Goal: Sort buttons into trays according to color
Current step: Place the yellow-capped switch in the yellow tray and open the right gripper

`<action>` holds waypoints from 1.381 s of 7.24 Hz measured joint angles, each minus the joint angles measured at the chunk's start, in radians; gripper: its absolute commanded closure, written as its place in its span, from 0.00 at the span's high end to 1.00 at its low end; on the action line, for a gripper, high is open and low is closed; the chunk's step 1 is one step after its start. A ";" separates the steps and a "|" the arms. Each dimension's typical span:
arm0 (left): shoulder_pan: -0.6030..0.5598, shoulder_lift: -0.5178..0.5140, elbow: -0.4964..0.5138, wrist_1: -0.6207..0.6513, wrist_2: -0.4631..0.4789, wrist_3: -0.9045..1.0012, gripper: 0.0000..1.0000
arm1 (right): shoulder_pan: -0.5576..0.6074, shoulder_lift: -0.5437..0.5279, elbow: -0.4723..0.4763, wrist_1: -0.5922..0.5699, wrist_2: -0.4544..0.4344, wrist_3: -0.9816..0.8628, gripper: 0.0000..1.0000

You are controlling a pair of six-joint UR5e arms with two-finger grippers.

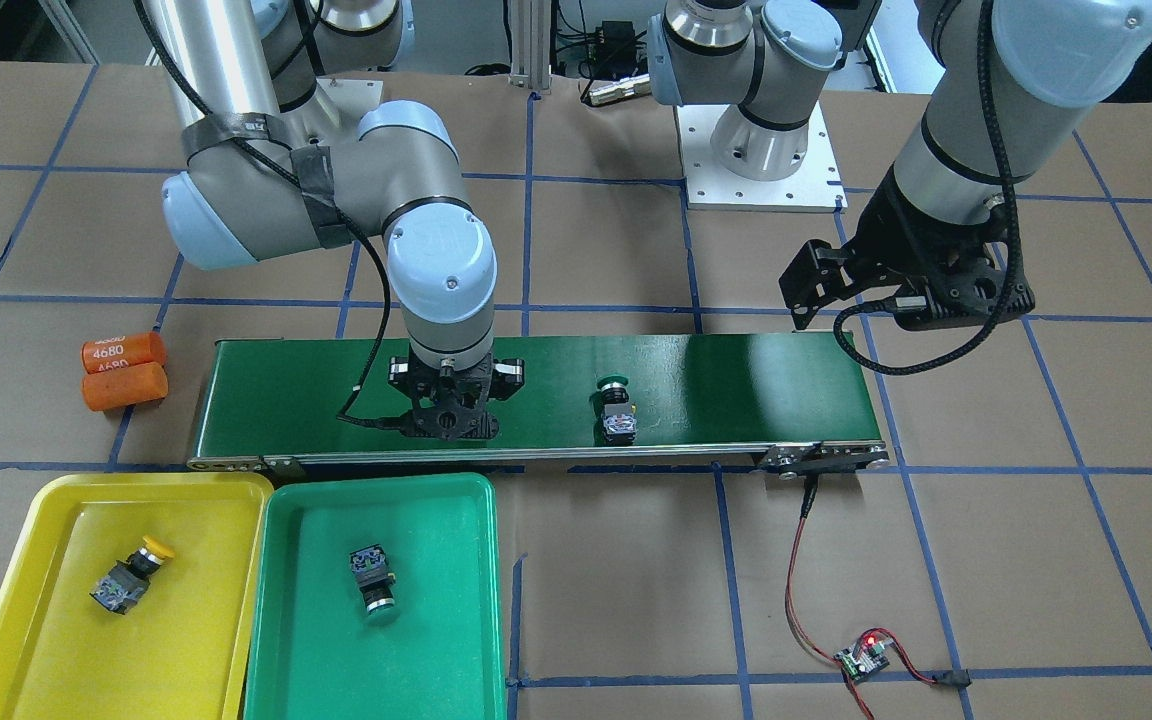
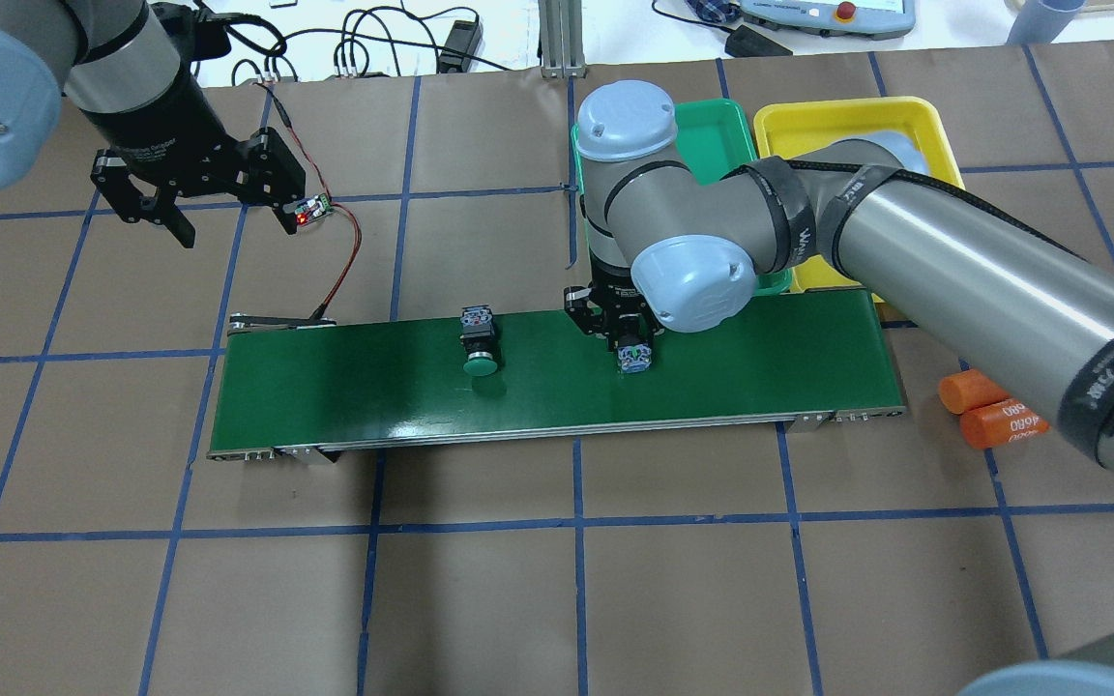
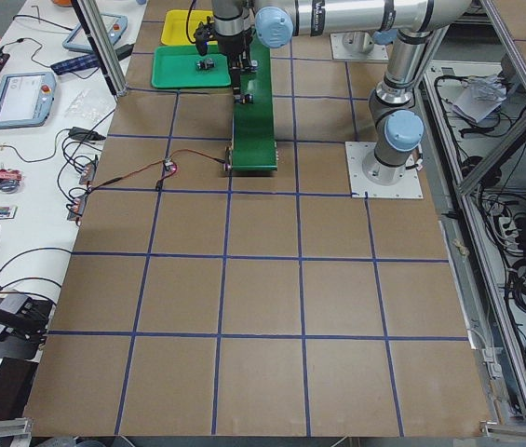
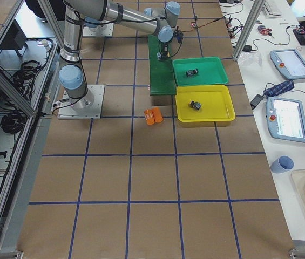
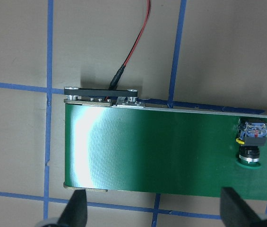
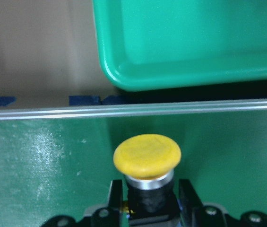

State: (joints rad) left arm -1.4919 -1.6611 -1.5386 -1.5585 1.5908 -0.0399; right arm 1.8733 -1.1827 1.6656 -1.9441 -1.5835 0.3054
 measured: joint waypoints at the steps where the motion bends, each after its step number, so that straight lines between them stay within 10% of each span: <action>1: 0.000 0.002 0.000 0.000 0.000 0.000 1.00 | -0.046 -0.028 -0.013 0.022 -0.014 -0.008 0.00; 7: -0.061 0.017 0.013 -0.010 0.002 -0.053 1.00 | -0.386 0.021 -0.042 -0.201 -0.030 -0.173 0.00; 8: -0.066 0.014 0.019 -0.012 -0.001 -0.072 1.00 | -0.397 0.064 -0.054 -0.261 -0.030 -0.186 0.11; 10: -0.068 0.011 0.024 -0.013 -0.007 -0.086 1.00 | -0.415 0.121 -0.089 -0.308 -0.028 -0.210 1.00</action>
State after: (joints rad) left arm -1.5603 -1.6501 -1.5150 -1.5715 1.5838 -0.1258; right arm 1.4588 -1.0615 1.5768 -2.2523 -1.6117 0.0958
